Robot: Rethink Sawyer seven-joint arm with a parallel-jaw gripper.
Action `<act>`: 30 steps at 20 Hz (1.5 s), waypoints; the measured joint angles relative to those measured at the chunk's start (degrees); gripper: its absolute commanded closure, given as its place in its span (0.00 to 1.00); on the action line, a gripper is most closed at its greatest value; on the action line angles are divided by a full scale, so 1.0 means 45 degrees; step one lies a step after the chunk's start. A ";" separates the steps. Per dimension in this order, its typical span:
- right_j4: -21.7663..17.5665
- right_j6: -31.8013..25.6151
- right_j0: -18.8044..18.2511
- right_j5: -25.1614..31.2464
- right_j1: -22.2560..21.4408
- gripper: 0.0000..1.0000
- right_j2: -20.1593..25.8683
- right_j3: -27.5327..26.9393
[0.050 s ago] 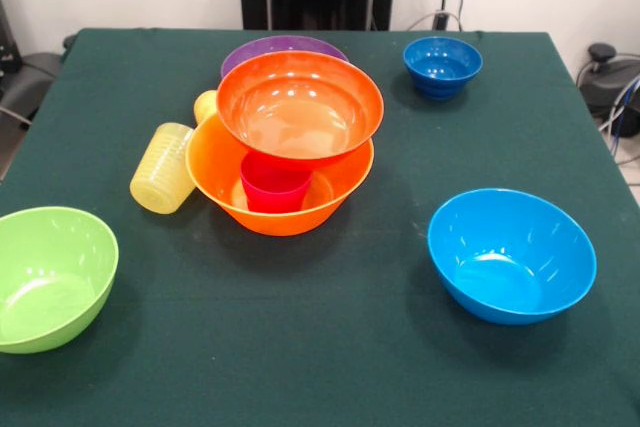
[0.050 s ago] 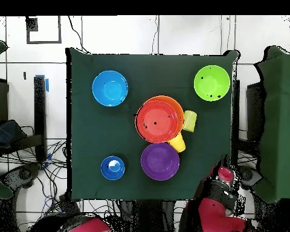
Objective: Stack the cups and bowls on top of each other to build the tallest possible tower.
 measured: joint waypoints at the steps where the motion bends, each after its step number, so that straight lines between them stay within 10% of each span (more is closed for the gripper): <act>1: 0.0295 0.0000 0.0064 -0.0350 0.0469 0.00 -0.0064 0.0000; 16: 0.3002 0.0000 0.0788 -0.2650 0.4979 0.00 -0.0269 -0.0013; 30: 0.3921 0.0000 0.1362 -0.3097 0.6970 0.00 -0.0306 -0.0020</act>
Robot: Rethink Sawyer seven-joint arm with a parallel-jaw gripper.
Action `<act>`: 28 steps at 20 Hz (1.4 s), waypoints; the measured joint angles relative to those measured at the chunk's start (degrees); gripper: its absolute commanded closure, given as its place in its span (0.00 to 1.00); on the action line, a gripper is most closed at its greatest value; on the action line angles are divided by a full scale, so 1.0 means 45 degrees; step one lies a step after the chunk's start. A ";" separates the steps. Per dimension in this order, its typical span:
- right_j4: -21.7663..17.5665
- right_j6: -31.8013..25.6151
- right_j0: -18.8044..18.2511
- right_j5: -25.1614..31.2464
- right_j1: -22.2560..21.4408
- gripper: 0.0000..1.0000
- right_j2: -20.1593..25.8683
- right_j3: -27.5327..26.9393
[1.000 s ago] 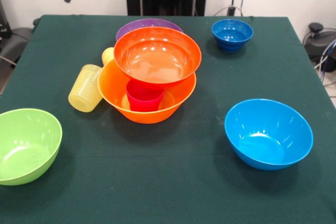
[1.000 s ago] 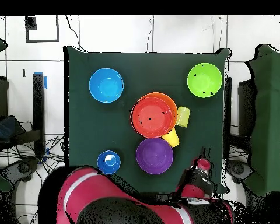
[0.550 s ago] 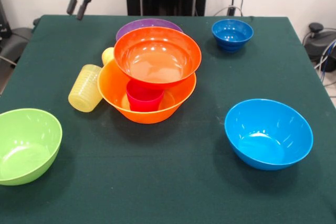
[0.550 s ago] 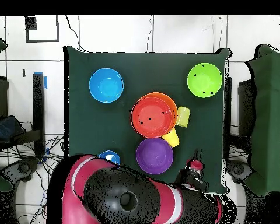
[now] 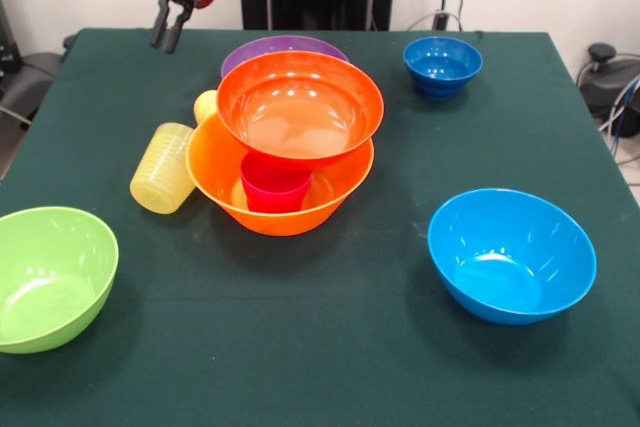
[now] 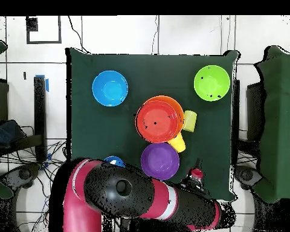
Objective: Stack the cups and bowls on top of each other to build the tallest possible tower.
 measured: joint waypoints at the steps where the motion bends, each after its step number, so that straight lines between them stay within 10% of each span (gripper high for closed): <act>1: 0.0082 0.0000 0.0000 -0.0024 0.0099 0.00 -0.0004 -0.0002; 28: 0.3152 0.0000 0.0174 -0.3806 0.2744 0.00 -0.0022 0.0013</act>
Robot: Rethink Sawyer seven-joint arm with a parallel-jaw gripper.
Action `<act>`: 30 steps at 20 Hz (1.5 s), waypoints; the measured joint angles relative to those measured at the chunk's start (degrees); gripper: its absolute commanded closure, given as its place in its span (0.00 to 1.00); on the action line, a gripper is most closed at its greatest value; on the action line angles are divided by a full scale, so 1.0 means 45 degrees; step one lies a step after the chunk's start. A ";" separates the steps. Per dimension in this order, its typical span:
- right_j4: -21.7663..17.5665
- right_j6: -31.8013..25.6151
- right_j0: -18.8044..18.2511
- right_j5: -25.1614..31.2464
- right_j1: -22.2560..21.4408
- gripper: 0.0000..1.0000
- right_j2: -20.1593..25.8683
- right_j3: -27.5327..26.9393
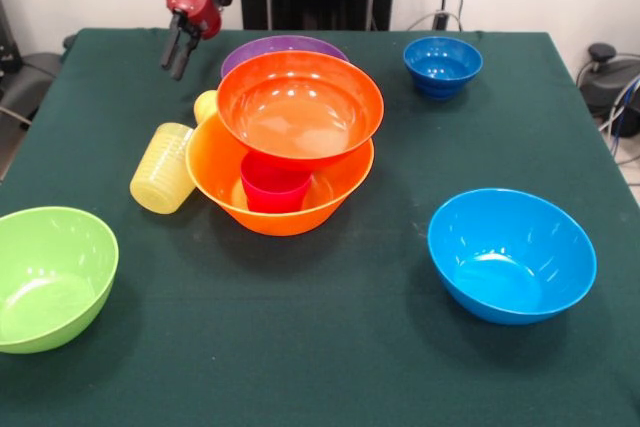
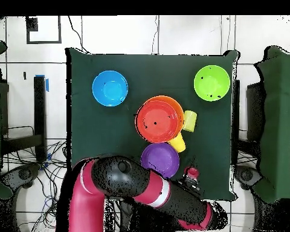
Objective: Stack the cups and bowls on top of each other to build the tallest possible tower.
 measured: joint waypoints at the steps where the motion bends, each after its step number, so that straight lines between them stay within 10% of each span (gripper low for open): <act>1: -0.0003 0.0000 0.0005 -0.0003 0.0080 0.00 0.0002 -0.0002; 30: 0.0003 0.0000 0.0004 -0.0004 0.0917 0.00 -0.0085 -0.0501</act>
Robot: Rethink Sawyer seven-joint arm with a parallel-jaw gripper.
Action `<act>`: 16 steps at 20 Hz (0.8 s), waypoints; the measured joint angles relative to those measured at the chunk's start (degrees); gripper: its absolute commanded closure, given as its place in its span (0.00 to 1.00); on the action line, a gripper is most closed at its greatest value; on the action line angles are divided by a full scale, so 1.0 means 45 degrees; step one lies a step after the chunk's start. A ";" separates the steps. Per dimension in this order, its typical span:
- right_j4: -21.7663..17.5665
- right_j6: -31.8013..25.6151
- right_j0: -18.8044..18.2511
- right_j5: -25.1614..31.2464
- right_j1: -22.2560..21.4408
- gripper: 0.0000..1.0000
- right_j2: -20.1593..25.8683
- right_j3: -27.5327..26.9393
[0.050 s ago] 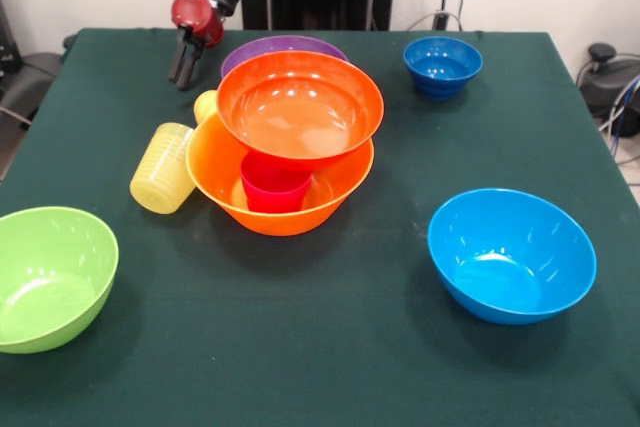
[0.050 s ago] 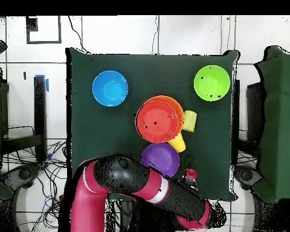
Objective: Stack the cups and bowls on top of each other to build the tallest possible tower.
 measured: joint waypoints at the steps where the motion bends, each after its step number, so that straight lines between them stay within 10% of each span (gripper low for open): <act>1: 0.0000 0.0000 0.0000 0.0001 0.0000 0.00 -0.0010 -0.0030; 16: -0.0005 0.0000 0.0005 0.0001 0.0000 0.00 -0.0089 -0.0240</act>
